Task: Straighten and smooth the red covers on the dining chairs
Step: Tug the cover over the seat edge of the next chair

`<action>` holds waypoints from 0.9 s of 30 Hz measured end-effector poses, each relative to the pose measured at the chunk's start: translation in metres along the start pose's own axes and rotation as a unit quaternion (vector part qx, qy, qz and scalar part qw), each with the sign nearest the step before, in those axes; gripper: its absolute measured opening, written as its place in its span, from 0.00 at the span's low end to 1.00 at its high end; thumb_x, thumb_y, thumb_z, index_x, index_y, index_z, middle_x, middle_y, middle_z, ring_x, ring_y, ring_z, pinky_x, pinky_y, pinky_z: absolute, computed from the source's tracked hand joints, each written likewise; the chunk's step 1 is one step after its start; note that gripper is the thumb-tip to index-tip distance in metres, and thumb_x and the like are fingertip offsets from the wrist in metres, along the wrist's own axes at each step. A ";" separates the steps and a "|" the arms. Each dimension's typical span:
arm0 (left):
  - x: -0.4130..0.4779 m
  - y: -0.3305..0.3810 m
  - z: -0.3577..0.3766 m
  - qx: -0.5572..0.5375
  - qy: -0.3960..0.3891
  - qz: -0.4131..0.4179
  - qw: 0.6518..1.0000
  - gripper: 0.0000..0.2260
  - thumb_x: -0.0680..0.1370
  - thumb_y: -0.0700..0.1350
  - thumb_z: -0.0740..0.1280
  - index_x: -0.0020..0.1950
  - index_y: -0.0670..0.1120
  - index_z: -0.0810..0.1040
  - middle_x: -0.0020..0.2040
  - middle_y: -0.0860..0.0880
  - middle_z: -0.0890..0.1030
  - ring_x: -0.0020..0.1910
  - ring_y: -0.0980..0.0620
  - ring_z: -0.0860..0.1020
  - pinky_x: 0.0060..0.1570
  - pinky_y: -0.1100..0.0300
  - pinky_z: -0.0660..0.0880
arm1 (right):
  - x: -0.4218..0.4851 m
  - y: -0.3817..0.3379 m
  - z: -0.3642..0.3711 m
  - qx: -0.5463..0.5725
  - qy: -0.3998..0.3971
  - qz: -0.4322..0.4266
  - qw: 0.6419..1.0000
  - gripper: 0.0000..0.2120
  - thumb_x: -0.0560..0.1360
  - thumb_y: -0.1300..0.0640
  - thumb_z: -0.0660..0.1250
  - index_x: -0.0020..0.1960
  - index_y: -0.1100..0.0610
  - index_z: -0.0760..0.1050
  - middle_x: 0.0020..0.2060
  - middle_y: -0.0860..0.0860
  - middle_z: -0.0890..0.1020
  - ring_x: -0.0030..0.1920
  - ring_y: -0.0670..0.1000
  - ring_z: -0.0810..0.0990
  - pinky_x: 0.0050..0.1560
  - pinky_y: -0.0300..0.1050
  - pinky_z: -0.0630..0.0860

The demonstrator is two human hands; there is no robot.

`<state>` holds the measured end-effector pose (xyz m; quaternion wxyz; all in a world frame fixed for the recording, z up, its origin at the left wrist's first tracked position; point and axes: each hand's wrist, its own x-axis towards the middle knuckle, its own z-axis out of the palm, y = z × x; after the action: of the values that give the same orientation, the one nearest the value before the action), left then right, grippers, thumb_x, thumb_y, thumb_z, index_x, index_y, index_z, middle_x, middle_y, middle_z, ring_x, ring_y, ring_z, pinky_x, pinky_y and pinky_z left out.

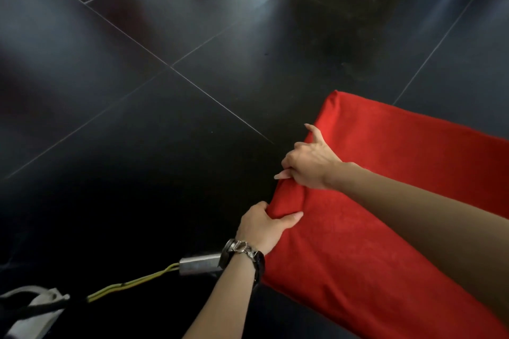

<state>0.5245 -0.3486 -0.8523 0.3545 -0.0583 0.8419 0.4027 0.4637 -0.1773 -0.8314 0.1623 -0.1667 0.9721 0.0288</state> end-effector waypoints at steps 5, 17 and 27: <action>-0.039 0.035 -0.014 -0.002 0.027 -0.004 1.000 0.21 0.64 0.65 0.74 0.44 0.51 0.77 0.42 0.54 0.82 0.41 0.54 0.81 0.49 0.51 0.79 | -0.025 0.001 -0.048 0.021 -0.012 0.028 0.999 0.20 0.79 0.38 0.53 0.52 0.48 0.78 0.48 0.42 0.81 0.61 0.46 0.72 0.70 0.68 0.40; -0.168 0.153 -0.048 0.056 0.056 0.001 0.997 0.23 0.67 0.66 0.71 0.45 0.47 0.74 0.45 0.50 0.78 0.42 0.50 0.79 0.44 0.51 0.78 | -0.117 0.004 -0.192 0.145 -0.036 0.090 0.985 0.17 0.80 0.44 0.56 0.54 0.55 0.77 0.46 0.45 0.74 0.62 0.49 0.67 0.71 0.71 0.46; -0.261 0.238 -0.078 0.105 0.071 0.023 0.992 0.22 0.70 0.63 0.70 0.46 0.45 0.73 0.47 0.49 0.75 0.43 0.50 0.77 0.39 0.58 0.72 | -0.177 0.010 -0.296 0.197 -0.041 0.092 0.975 0.17 0.80 0.46 0.57 0.51 0.58 0.77 0.43 0.46 0.71 0.62 0.49 0.65 0.72 0.69 0.44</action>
<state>0.5838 -0.2940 -0.4997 0.2881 -0.0296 0.9039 0.3148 0.5275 -0.1451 -0.4938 0.2281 -0.0401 0.9625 -0.1416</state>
